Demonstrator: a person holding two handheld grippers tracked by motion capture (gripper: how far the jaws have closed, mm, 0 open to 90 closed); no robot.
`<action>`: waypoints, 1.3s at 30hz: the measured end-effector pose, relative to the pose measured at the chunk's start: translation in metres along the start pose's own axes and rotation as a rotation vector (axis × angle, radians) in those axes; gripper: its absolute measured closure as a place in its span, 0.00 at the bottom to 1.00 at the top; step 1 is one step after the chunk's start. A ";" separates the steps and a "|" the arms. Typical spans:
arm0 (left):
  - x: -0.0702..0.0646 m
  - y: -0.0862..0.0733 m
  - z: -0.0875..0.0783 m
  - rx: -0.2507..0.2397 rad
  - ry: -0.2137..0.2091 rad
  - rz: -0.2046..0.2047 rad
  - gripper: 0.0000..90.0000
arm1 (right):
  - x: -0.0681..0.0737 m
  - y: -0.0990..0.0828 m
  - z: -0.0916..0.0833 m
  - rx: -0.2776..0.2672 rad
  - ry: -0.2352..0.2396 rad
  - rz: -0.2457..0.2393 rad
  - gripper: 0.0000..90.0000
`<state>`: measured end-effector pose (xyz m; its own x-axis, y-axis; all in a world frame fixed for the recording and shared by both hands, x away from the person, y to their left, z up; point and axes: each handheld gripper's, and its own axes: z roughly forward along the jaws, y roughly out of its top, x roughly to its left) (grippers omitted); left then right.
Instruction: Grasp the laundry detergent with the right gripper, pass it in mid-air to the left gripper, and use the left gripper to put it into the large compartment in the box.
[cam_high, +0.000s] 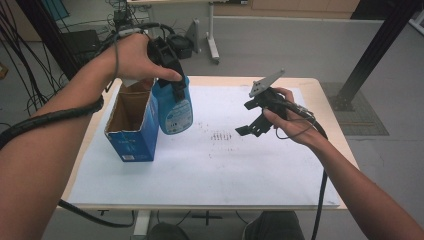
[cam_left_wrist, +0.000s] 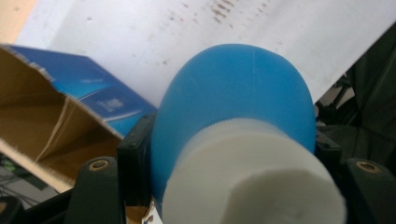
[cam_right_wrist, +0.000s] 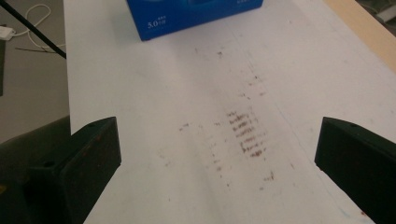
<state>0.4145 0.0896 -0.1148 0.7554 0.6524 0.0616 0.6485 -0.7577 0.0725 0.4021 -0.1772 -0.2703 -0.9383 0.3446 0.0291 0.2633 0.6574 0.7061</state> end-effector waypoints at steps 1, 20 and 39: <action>0.003 -0.001 -0.004 -0.005 0.004 -0.022 0.40 | -0.001 -0.003 -0.003 0.009 -0.004 0.007 0.00; 0.051 -0.031 -0.066 -0.025 0.040 -0.456 0.40 | -0.012 -0.028 -0.042 0.059 -0.056 0.090 0.00; 0.103 -0.051 -0.077 -0.025 0.084 -0.817 0.40 | -0.021 -0.044 -0.066 0.094 -0.114 0.128 0.00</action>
<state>0.4519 0.1964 -0.0351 0.0352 0.9979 0.0542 0.9879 -0.0429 0.1491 0.3955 -0.2575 -0.2558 -0.8659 0.4993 0.0306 0.4035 0.6610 0.6326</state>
